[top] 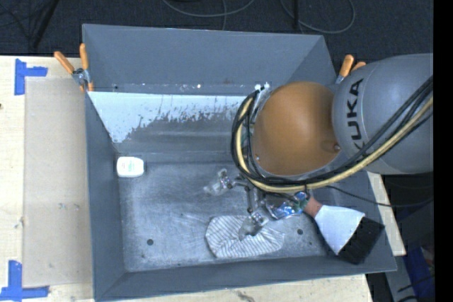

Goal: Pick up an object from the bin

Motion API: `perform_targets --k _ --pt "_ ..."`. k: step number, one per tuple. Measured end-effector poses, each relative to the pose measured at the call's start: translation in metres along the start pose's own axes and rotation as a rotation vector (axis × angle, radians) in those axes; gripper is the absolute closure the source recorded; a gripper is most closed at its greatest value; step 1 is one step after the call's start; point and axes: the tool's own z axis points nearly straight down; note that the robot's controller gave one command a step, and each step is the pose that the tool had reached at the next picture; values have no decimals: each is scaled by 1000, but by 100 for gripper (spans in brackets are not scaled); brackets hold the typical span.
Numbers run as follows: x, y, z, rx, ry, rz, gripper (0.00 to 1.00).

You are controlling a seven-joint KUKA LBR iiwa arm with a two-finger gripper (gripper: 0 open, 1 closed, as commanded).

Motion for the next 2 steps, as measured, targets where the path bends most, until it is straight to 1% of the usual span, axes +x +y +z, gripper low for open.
perform_targets --k 1,2 --pt "21 0 63 3 -5 -159 0" --pt "-7 6 75 3 14 -420 100"
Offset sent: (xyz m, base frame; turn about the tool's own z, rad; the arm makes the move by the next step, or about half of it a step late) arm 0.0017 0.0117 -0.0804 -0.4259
